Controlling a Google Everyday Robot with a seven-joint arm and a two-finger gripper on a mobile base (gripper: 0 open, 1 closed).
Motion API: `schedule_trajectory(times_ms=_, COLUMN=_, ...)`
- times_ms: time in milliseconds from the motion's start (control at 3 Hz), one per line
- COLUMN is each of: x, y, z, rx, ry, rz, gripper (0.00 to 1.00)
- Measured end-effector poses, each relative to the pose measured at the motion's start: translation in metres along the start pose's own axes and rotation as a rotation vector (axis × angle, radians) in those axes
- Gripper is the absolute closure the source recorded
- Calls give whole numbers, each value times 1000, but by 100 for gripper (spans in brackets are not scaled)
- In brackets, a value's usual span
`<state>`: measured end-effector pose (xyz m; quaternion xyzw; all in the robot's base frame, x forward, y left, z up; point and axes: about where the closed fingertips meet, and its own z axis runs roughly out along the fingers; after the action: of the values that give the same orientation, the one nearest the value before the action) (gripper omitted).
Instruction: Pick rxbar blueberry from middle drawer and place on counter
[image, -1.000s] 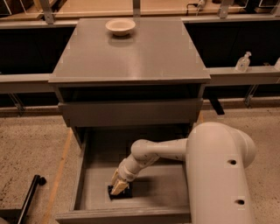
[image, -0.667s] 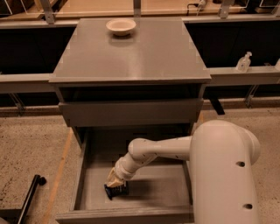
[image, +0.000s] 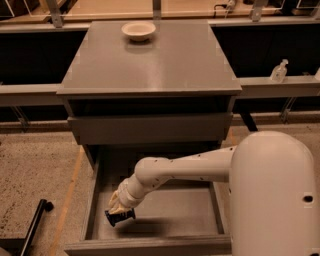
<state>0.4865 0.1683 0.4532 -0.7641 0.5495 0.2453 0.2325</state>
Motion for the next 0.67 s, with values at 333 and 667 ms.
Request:
schedule_trajectory(times_ms=333, x=-33, y=10, z=-18, rx=32, ry=-39, rz=-68, gripper=100)
schedule_trajectory(times_ms=667, x=-69, y=16, z=-52, rx=82, ry=-60, rz=-106, gripper=100)
